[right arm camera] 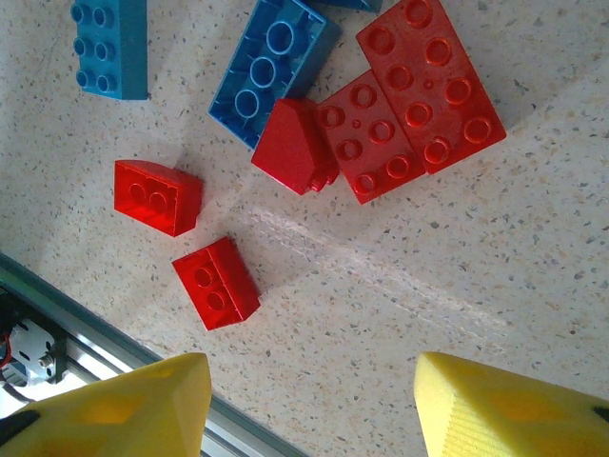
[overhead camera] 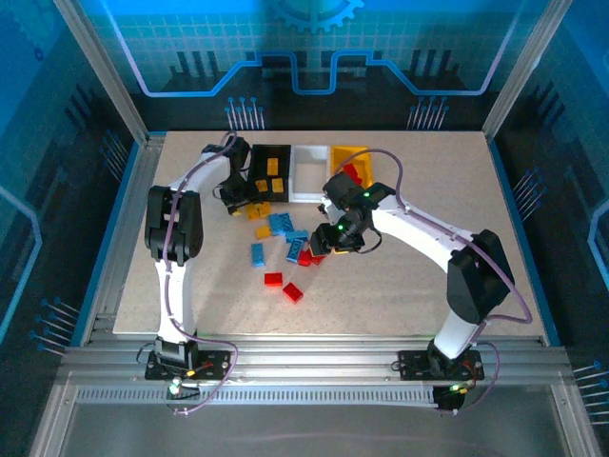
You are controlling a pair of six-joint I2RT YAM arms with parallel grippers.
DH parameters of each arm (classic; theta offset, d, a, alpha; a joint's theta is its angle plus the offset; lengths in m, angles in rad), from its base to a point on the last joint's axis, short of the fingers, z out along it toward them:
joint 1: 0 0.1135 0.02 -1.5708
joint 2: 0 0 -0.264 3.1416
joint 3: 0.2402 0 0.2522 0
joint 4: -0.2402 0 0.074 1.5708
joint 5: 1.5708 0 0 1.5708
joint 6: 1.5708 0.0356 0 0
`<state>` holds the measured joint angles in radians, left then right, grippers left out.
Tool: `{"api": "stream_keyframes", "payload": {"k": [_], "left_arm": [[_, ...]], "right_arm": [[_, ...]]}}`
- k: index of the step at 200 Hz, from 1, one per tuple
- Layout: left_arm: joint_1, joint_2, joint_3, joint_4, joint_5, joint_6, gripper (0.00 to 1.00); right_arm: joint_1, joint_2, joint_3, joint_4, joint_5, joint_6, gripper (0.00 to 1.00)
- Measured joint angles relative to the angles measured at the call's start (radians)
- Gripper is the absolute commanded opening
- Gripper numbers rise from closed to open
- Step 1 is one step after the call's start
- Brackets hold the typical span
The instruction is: Sort the legos into containers by color
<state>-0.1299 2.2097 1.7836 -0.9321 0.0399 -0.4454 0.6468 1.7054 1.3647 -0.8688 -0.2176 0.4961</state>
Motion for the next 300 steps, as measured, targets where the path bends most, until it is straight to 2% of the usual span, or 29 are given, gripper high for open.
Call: {"api": "stream_keyframes", "payload": {"k": [65, 107, 163, 213, 230, 258, 300], "left_arm": [[0.003, 0.0, -0.061, 0.031, 0.0, 0.0, 0.47], [0.011, -0.003, -0.08, 0.042, 0.002, 0.001, 0.34], [0.012, -0.041, -0.138, 0.081, 0.002, 0.0, 0.33], [0.015, -0.195, -0.244, 0.046, 0.033, 0.0, 0.35], [0.015, -0.236, -0.198, 0.024, 0.052, -0.001, 0.35], [0.013, -0.227, -0.016, -0.005, 0.073, 0.0, 0.35], [-0.005, -0.04, 0.342, -0.041, 0.074, 0.0, 0.35]], "right_arm": [[0.0, 0.0, 0.0, -0.003, 0.0, 0.001, 0.6], [0.001, 0.0, -0.002, -0.003, 0.001, 0.005, 0.6], [0.002, -0.011, -0.016, -0.002, 0.001, 0.013, 0.6], [0.002, -0.03, -0.044, 0.01, 0.001, 0.023, 0.6], [0.002, -0.03, -0.052, 0.021, 0.001, 0.025, 0.6], [0.003, -0.038, -0.07, 0.029, 0.001, 0.028, 0.6], [0.003, -0.086, -0.077, 0.027, 0.009, 0.039, 0.6]]}}
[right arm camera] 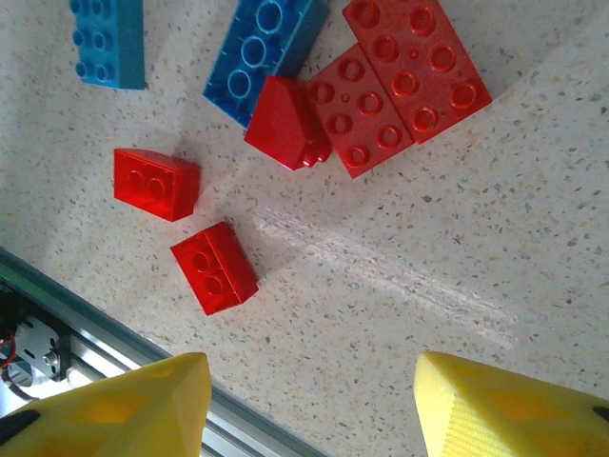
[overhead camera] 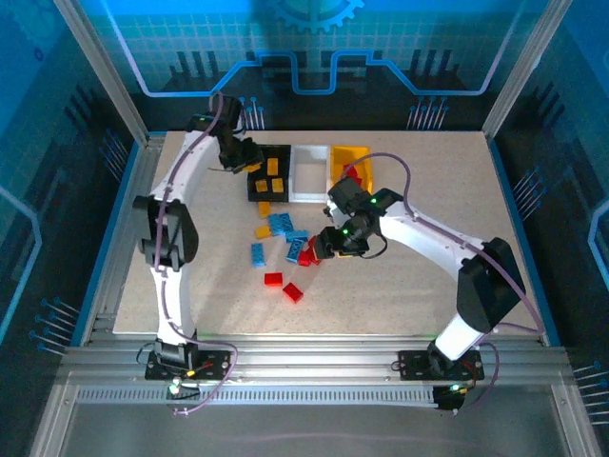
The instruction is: Sort the legos into containers by color
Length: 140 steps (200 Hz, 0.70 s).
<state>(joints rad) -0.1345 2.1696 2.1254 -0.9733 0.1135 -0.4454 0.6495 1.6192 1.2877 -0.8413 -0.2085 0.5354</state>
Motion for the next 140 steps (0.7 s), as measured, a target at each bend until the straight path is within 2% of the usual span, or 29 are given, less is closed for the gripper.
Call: {"api": "stream_keyframes", "payload": {"k": [31, 56, 90, 112, 140], "left_arm": [[-0.006, 0.187, 0.193, -0.053, 0.0, 0.001, 0.39], [-0.006, 0.267, 0.243, -0.081, 0.0, 0.006, 0.5], [-0.007, 0.271, 0.268, -0.096, 0.008, 0.009, 0.59], [-0.007, 0.267, 0.261, -0.099, 0.007, 0.019, 0.61], [-0.013, 0.17, 0.115, -0.095, -0.002, 0.063, 0.63]], "right_arm": [[0.0, -0.072, -0.032, -0.005, 0.021, 0.016, 0.6], [0.0, -0.12, -0.061, -0.016, 0.037, 0.028, 0.6], [-0.001, -0.134, -0.075, -0.028, 0.049, 0.038, 0.6], [-0.001, -0.134, -0.075, -0.027, 0.049, 0.037, 0.6], [-0.003, -0.116, -0.064, -0.027, 0.048, 0.029, 0.61]]}}
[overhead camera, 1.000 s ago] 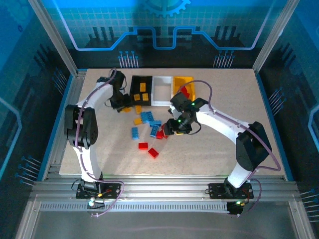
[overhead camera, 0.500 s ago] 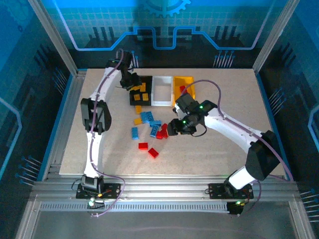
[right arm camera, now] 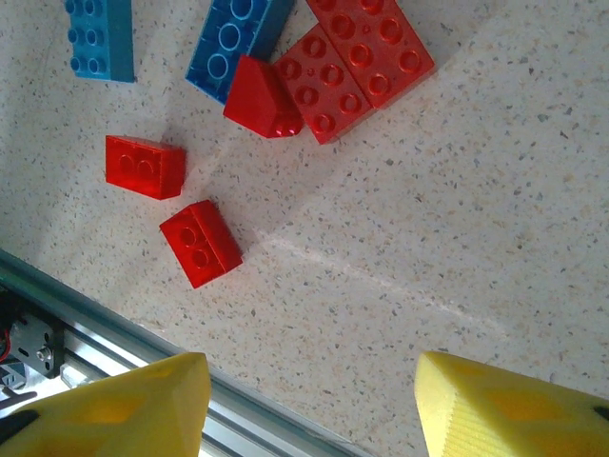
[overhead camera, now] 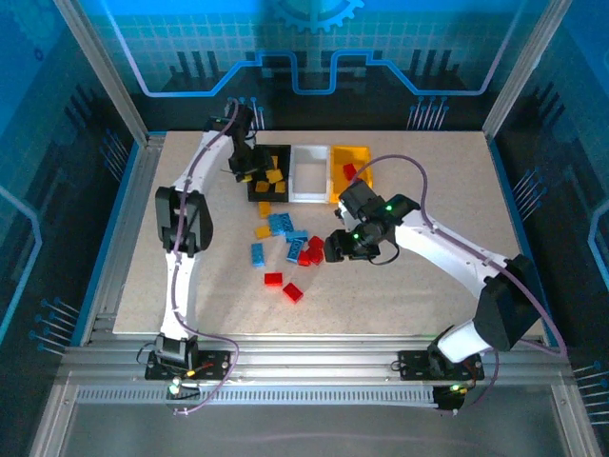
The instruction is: Sort the legos into containers by color
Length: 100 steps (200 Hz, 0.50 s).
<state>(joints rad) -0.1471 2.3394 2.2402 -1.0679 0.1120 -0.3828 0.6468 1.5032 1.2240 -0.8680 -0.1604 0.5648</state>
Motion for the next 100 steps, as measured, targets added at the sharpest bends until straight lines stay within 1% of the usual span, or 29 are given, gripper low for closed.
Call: {"api": "stream_keyframes", "payload": {"k": [32, 57, 74, 100], "left_arm": [[-0.035, -0.256, -0.327, 0.022, -0.034, 0.074, 0.63], [-0.074, -0.455, -0.577, 0.051, -0.036, 0.129, 0.63], [-0.087, -0.517, -0.694, 0.069, -0.032, 0.156, 0.63], [-0.089, -0.509, -0.793, 0.088, -0.035, 0.164, 0.63]], "right_arm": [[0.0, 0.04, 0.023, 0.009, -0.009, -0.016, 0.61], [-0.003, 0.076, 0.045, 0.016, -0.03, -0.03, 0.6], [-0.003, 0.105, 0.066, 0.018, -0.043, -0.039, 0.6], [-0.005, 0.141, 0.092, 0.023, -0.065, -0.05, 0.6]]}}
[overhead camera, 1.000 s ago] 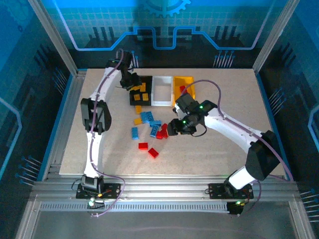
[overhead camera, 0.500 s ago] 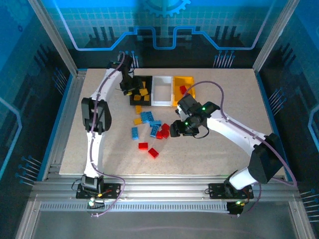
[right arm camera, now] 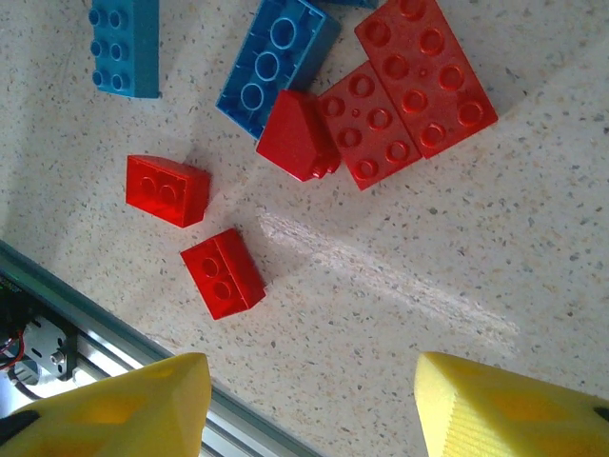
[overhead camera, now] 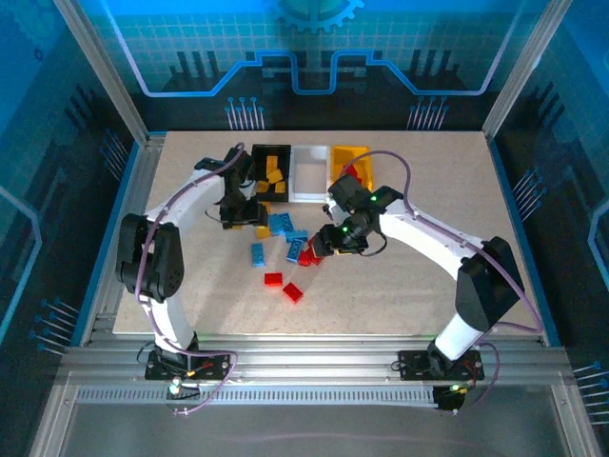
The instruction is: Sort the legos into containers by color
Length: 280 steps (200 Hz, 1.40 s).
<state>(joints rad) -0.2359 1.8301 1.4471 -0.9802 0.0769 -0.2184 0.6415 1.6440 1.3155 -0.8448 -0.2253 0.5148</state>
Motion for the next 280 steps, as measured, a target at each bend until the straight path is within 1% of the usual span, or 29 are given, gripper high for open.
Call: {"api": "stream_keyframes", "payload": {"k": [31, 48, 84, 110, 153, 192, 248, 280], "left_arm": [[0.0, 0.042, 0.001, 0.026, -0.002, -0.048, 0.66], [0.0, 0.082, 0.032, 0.055, -0.001, -0.098, 0.65], [0.0, 0.186, 0.068, 0.19, 0.017, -0.224, 0.61], [0.0, 0.251, 0.086, 0.244, 0.013, -0.275, 0.61], [0.0, 0.263, 0.144, 0.272, -0.03, -0.28, 0.61], [0.0, 0.277, 0.169, 0.286, -0.037, -0.28, 0.61], [0.0, 0.329, 0.211, 0.283, -0.068, -0.282, 0.6], [0.0, 0.362, 0.252, 0.281, -0.081, -0.304, 0.59]], "right_arm": [[-0.001, 0.009, 0.007, 0.0, -0.016, -0.011, 0.6], [-0.001, 0.011, 0.009, 0.0, -0.018, -0.015, 0.6], [-0.001, 0.012, 0.009, -0.002, -0.018, -0.019, 0.6], [-0.002, 0.012, 0.009, -0.013, -0.018, -0.026, 0.6], [-0.011, 0.011, 0.009, -0.031, -0.017, -0.026, 0.6], [-0.014, 0.01, 0.008, -0.031, -0.014, -0.026, 0.6], [-0.014, -0.001, -0.001, -0.031, -0.015, -0.021, 0.6], [-0.014, -0.002, -0.012, -0.038, -0.015, -0.014, 0.6]]}}
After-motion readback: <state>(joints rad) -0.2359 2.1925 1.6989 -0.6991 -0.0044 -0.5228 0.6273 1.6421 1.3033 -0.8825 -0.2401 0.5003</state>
